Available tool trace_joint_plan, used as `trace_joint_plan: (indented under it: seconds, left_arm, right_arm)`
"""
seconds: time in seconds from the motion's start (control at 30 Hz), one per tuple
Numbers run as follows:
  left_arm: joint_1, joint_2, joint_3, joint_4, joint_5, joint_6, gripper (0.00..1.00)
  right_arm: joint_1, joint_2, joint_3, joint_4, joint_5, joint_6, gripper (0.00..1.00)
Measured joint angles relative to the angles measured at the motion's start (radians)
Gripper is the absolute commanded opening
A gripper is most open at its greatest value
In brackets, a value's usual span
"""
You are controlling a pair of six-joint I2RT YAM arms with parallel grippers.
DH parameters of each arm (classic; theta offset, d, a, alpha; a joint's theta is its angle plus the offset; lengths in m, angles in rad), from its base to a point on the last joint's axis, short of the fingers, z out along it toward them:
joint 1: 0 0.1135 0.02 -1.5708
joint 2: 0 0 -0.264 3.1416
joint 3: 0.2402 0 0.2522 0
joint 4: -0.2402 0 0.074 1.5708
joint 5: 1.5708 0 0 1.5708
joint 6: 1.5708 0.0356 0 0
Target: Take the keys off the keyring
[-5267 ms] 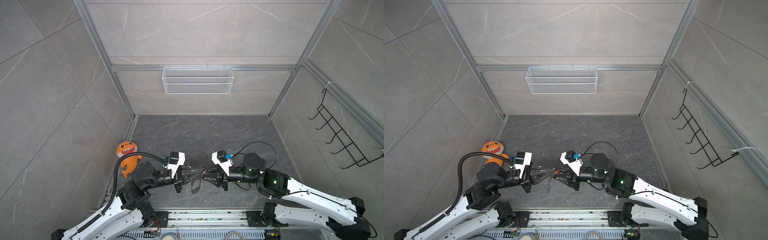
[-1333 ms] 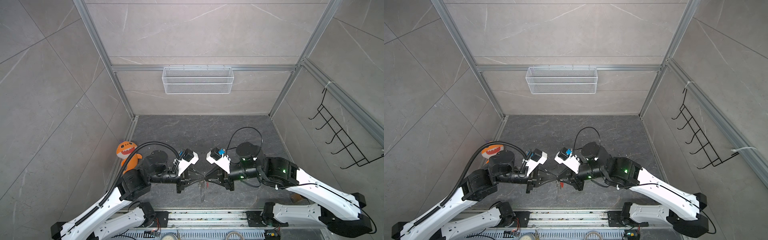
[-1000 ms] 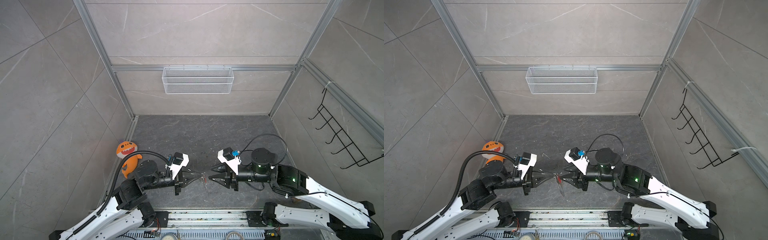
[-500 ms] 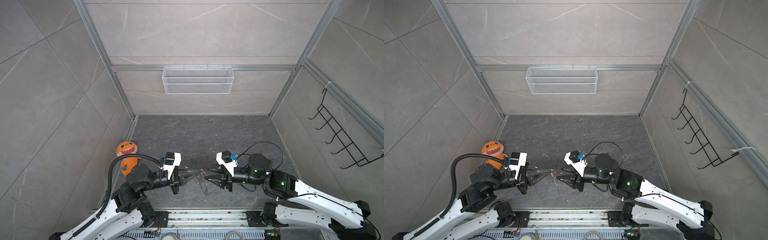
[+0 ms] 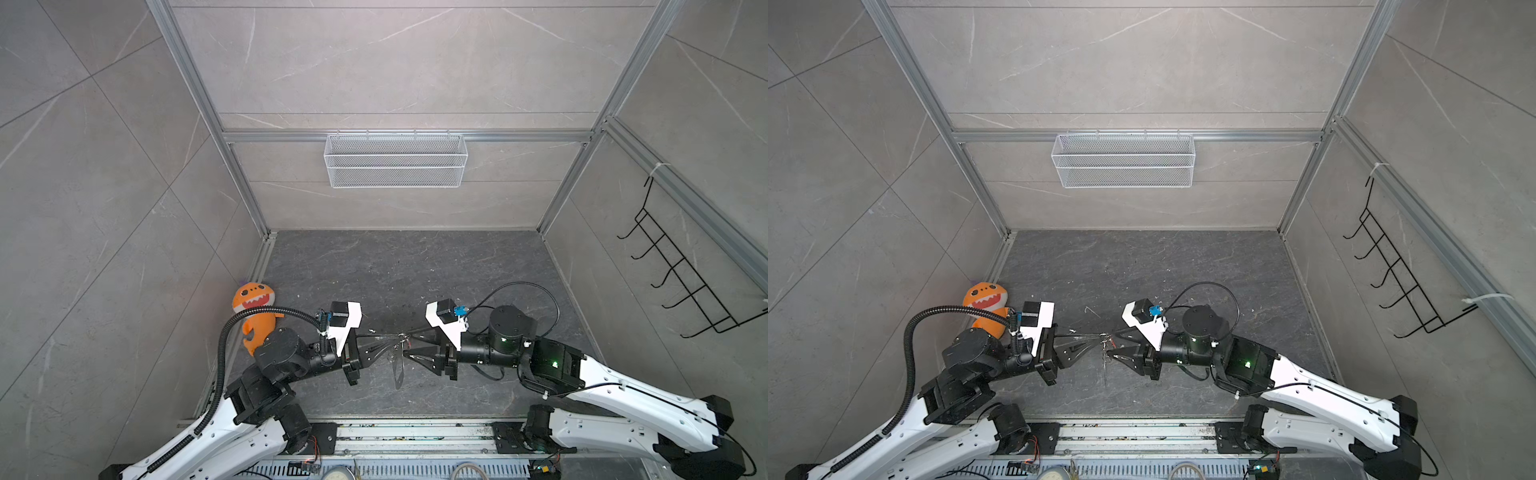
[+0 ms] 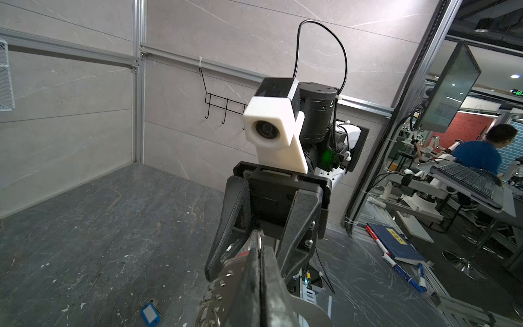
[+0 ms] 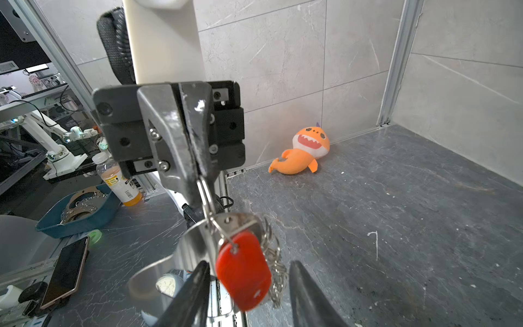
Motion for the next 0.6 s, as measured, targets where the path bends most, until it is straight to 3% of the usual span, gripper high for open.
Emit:
trace_joint_plan:
  seconds: [0.2, 0.6]
  left_arm:
    - [0.000, -0.007, -0.008, -0.001, -0.021, -0.005, 0.00]
    - [0.000, -0.020, -0.016, 0.003, -0.050, -0.013, 0.00]
  right_arm:
    - [0.011, 0.006, 0.024, -0.005, 0.041, -0.002, 0.41]
    - [0.086, 0.016, 0.066, -0.045, 0.141, -0.053, 0.18]
